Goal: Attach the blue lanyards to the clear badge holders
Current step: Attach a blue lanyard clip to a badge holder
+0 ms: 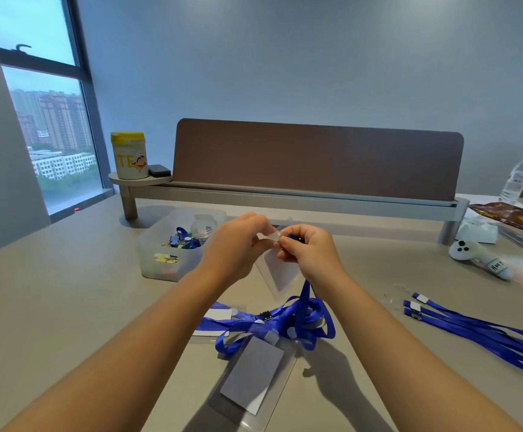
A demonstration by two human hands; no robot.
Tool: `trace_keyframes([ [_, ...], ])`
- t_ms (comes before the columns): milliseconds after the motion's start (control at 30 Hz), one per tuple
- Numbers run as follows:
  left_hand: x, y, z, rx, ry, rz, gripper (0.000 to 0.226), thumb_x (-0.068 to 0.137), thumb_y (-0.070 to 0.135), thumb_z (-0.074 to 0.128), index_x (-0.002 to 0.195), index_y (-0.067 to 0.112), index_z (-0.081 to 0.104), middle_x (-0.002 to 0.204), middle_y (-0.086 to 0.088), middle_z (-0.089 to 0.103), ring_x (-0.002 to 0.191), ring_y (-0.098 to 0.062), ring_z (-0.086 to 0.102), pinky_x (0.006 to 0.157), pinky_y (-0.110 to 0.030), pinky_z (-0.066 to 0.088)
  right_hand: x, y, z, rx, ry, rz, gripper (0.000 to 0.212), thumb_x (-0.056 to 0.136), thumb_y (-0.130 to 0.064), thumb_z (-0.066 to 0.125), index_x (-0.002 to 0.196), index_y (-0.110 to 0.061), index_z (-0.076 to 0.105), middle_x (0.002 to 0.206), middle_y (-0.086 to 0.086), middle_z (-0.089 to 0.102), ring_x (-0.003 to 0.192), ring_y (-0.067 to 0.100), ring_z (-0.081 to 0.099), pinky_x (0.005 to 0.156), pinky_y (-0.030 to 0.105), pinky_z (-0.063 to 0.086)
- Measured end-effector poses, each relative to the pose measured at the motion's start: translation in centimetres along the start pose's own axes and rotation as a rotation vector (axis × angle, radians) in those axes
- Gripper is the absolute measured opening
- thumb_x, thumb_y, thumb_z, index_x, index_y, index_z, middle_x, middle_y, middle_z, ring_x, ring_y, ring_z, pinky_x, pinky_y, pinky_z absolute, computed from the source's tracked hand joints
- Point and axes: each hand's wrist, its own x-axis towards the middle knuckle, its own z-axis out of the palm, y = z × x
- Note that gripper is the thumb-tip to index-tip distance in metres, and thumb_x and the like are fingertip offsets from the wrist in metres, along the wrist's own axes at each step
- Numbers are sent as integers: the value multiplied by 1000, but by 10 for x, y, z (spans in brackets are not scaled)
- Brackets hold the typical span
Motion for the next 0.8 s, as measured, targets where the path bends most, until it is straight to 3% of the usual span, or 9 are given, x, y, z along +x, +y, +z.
trace_keyframes([
  [200,10,-8,6,-90,11,-33,19,81,20,58,89,3,62,93,-18,67,77,-17,52,64,-20,42,6,2,1,36,7,2,19,89,-6,52,102,3,62,70,-3,55,62,7,53,52,5,48],
  [433,10,-8,13,-238,23,-137,20,83,19,54,90,3,63,91,-19,67,77,-18,54,62,-20,43,9,9,5,16,22,-26,16,91,-7,48,100,0,60,71,-2,53,61,7,52,54,9,49],
  [600,9,-11,14,-303,60,-176,18,85,16,53,88,1,62,88,-20,66,80,-23,57,69,-31,48,11,11,11,27,34,-69,10,91,-6,48,88,-8,57,67,-3,54,58,7,52,52,7,48],
  [700,9,-14,13,-352,70,-197,18,85,15,52,85,0,62,81,-13,62,77,-21,55,64,-24,45,14,12,15,21,44,-85,14,91,-6,48,96,0,60,67,-3,54,59,7,53,53,8,49],
  [800,9,-15,12,-414,48,-235,18,86,14,51,83,-1,61,77,-8,57,73,-17,51,63,-22,42,13,12,17,41,41,-75,12,91,-7,48,93,-4,59,67,-3,54,59,8,54,53,8,50],
])
